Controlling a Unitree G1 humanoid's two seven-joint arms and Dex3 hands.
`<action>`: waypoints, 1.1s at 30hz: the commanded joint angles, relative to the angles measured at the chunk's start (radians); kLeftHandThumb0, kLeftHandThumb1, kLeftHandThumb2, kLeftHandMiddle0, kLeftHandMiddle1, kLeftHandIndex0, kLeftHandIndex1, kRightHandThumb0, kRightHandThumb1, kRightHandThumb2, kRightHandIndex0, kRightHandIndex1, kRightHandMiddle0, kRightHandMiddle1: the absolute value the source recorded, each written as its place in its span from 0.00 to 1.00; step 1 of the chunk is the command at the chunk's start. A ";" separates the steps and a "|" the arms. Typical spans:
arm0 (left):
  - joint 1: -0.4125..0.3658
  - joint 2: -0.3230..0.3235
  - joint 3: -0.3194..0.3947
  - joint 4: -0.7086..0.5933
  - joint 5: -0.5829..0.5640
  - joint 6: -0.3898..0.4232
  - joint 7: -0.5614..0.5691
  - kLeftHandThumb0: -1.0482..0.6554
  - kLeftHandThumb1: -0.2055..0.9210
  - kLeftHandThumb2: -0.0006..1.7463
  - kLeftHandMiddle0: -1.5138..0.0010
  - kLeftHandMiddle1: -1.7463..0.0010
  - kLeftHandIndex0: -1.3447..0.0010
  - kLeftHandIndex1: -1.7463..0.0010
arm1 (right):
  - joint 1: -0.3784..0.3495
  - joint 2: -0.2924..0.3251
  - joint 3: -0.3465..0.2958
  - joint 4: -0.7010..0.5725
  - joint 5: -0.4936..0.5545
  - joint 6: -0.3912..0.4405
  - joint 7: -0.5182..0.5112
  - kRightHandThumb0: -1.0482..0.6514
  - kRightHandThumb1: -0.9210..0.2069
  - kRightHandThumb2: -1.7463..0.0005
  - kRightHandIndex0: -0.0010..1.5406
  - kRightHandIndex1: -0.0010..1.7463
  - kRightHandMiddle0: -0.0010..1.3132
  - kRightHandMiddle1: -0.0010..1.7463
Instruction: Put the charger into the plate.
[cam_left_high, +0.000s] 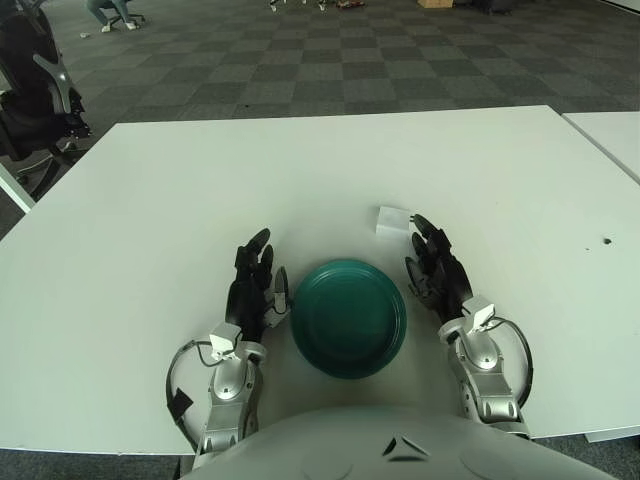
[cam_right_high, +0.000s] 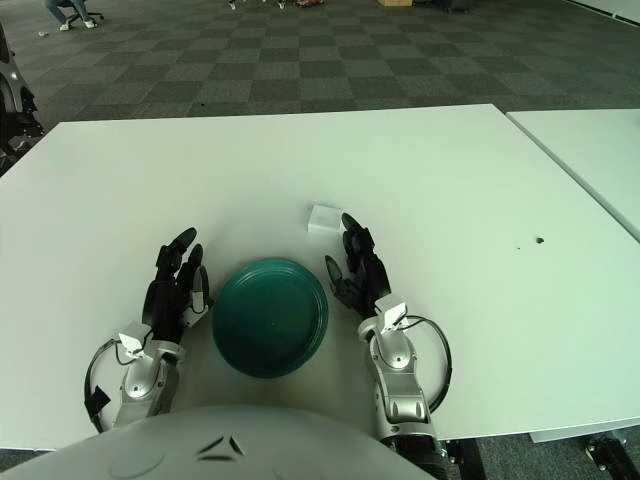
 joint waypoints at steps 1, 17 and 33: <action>-0.005 -0.010 -0.001 0.039 -0.003 0.029 0.008 0.18 1.00 0.49 0.79 0.99 1.00 0.55 | -0.039 -0.009 -0.031 -0.074 0.005 0.087 -0.028 0.15 0.00 0.77 0.06 0.00 0.00 0.26; -0.051 -0.018 0.007 0.113 -0.021 -0.016 0.020 0.17 1.00 0.49 0.76 0.99 0.98 0.53 | -0.415 -0.165 -0.062 0.237 -0.467 -0.301 -0.427 0.15 0.00 0.67 0.10 0.01 0.00 0.25; -0.058 -0.026 -0.015 0.135 -0.063 -0.061 0.007 0.20 1.00 0.49 0.77 1.00 0.99 0.53 | -0.678 -0.238 0.209 0.349 -0.888 -0.164 -0.504 0.14 0.00 0.73 0.09 0.00 0.00 0.24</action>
